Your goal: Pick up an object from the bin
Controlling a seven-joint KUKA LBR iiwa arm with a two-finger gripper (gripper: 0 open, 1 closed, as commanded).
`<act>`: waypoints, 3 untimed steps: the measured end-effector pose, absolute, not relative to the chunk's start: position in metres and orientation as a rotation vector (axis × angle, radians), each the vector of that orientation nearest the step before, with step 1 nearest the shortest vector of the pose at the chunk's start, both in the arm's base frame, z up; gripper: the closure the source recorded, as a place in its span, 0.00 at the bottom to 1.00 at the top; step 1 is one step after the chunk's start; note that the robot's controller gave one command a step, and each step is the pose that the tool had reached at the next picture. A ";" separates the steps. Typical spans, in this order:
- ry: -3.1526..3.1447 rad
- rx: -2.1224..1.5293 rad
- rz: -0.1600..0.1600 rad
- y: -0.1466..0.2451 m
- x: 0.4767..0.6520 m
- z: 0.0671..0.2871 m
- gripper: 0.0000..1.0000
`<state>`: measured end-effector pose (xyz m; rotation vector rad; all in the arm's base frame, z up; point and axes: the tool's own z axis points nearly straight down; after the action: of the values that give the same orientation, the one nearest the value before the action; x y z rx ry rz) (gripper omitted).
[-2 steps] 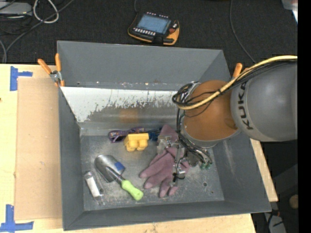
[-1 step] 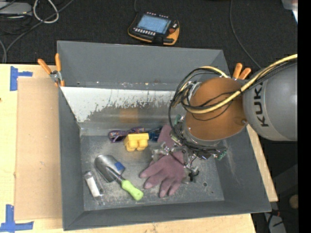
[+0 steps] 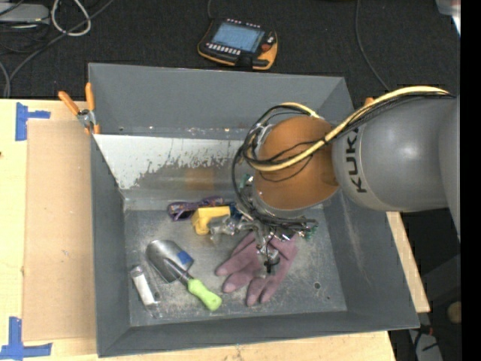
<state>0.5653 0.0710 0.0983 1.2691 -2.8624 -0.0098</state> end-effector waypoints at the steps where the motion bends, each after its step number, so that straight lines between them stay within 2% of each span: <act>1: -2.571 1.816 0.003 0.025 0.588 0.069 0.00; 2: -2.480 1.915 -0.018 0.080 0.544 0.070 1.00; 3: -2.482 1.914 -0.018 0.080 0.544 0.070 1.00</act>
Offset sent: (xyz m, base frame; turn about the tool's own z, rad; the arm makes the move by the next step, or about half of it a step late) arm -0.0204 0.0072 -0.0283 -0.4826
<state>0.5440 0.0802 0.0697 1.9140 -2.4815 -0.0178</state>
